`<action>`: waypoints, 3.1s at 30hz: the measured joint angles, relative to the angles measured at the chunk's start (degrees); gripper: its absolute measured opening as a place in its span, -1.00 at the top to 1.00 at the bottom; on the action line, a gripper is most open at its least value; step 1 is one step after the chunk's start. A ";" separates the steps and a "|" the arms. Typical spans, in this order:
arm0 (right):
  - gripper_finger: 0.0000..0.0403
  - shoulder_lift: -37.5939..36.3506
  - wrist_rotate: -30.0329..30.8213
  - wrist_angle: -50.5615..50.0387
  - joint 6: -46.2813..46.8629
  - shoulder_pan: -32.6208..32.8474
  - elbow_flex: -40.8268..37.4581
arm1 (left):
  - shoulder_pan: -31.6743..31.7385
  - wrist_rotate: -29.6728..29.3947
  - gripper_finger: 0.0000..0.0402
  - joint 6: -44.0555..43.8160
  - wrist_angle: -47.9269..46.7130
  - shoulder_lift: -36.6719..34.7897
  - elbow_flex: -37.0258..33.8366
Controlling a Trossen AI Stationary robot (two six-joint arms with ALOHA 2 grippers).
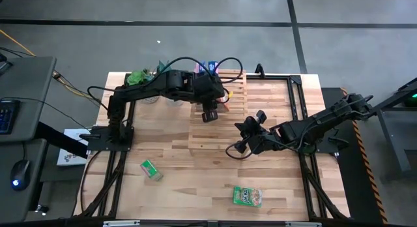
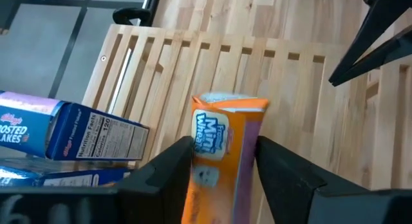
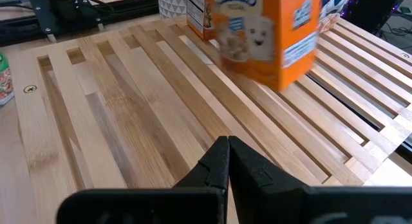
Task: Stack cereal on shelf
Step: Put the orange cereal box on the shelf aligned with the other orange cereal box
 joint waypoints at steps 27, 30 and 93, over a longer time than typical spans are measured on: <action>1.00 0.00 3.04 2.15 -0.54 0.00 0.02 | -1.85 0.16 0.28 5.23 3.61 -11.15 3.50; 1.00 0.00 2.99 2.22 -1.10 0.00 0.04 | -3.33 0.07 0.55 5.06 3.13 -13.52 3.50; 1.00 1.66 -28.02 18.32 -30.05 -22.43 -0.81 | -14.45 -1.55 1.00 7.15 87.48 -80.62 -104.56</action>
